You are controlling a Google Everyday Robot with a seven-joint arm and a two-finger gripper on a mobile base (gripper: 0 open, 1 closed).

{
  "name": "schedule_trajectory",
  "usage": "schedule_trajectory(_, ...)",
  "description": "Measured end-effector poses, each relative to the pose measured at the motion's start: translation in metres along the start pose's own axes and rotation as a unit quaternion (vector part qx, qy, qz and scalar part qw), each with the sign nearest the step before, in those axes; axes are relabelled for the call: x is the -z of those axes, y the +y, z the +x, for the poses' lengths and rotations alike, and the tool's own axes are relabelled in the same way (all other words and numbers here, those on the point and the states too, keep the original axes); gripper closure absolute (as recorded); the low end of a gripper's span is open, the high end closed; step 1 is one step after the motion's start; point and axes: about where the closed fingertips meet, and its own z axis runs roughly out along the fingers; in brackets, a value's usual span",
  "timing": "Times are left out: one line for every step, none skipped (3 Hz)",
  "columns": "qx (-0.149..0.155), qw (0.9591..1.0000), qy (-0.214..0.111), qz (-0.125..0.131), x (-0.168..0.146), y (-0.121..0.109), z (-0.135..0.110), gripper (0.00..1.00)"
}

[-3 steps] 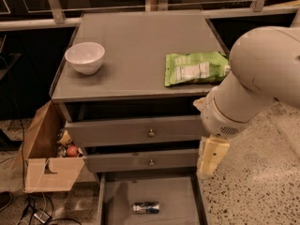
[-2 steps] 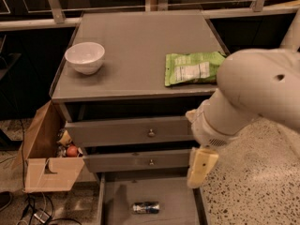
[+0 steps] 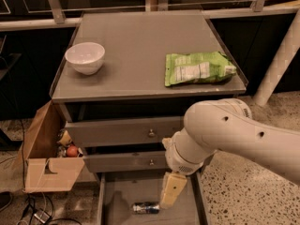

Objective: Pick redbull can from bottom drawer and place on counter

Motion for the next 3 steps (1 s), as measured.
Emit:
schedule_trajectory(0.0, 1.0, -0.001, 0.001, 0.0, -0.001, 0.0, 0.0)
schedule_trajectory(-0.009, 0.9999, -0.013, -0.002, -0.026, 0.013, 0.006, 0.0)
schedule_trajectory(-0.016, 0.9995, -0.025, -0.014, -0.083, 0.026, 0.025, 0.0)
